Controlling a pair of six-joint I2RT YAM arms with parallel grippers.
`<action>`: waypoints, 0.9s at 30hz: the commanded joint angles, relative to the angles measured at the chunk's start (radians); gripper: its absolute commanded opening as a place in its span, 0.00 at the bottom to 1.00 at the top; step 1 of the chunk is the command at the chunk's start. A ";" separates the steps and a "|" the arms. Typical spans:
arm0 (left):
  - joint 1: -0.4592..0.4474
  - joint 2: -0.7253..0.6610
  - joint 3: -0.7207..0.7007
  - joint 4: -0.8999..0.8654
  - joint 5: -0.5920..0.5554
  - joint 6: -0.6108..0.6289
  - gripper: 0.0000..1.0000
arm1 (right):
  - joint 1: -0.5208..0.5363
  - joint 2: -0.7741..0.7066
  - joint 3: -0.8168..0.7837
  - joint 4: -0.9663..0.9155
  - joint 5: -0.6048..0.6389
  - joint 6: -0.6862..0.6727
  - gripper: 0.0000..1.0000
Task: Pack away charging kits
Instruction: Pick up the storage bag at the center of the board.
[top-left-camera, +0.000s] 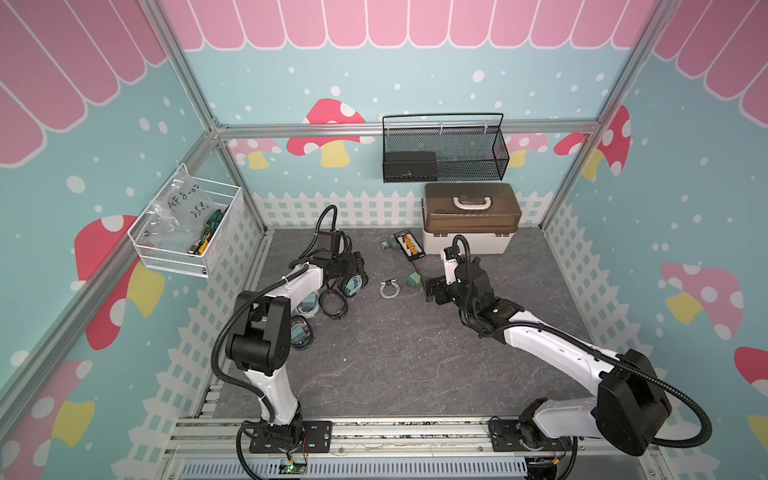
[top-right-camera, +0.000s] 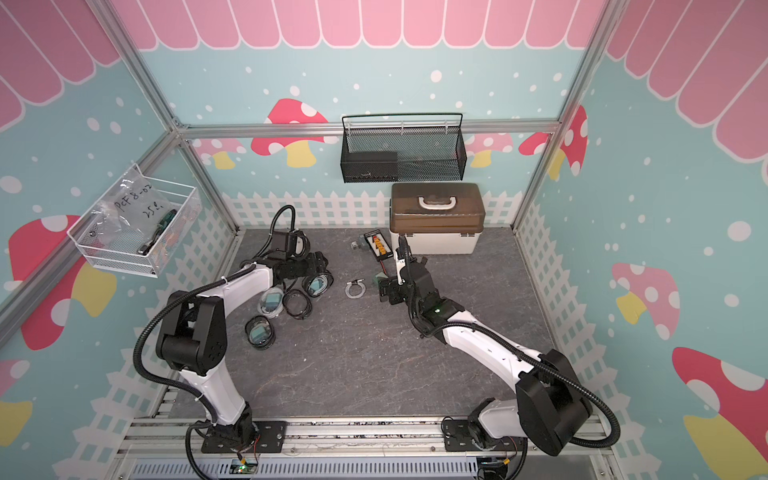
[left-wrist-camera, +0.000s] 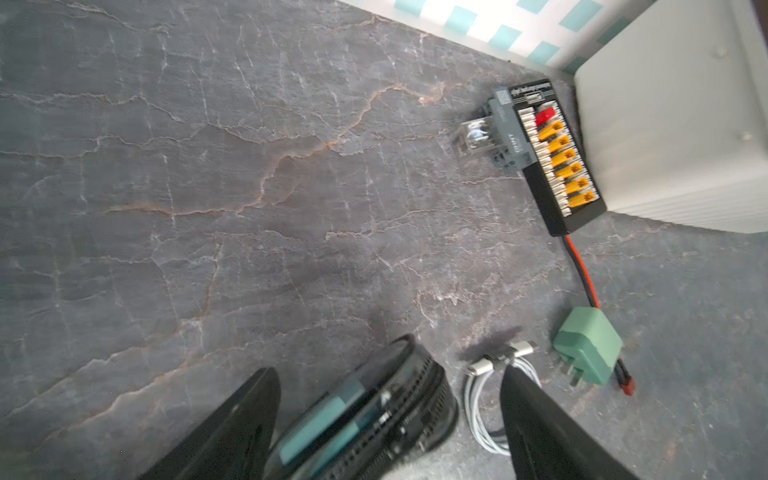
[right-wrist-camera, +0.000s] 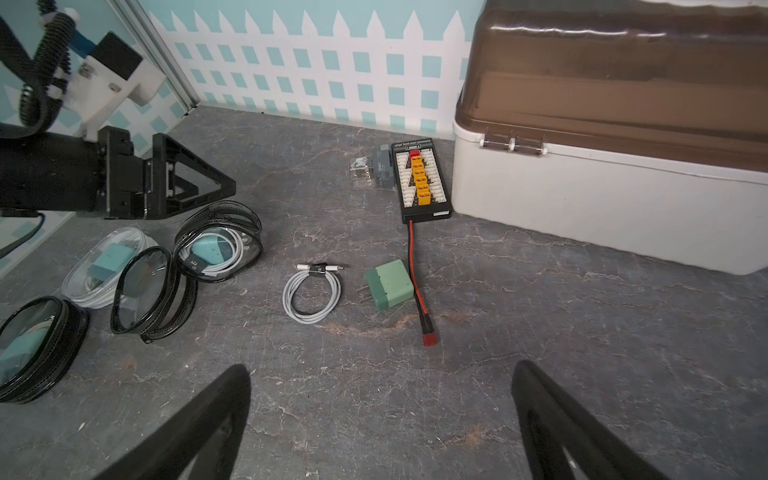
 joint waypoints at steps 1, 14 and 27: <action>0.005 0.035 0.034 -0.022 0.063 0.046 0.86 | -0.010 0.005 0.011 0.037 -0.056 0.005 0.96; -0.052 0.021 -0.008 -0.104 0.041 0.039 0.84 | -0.012 0.012 -0.011 0.061 -0.095 0.022 0.96; -0.105 0.061 0.055 -0.213 -0.109 0.014 0.73 | -0.013 0.032 -0.011 0.073 -0.117 0.032 0.96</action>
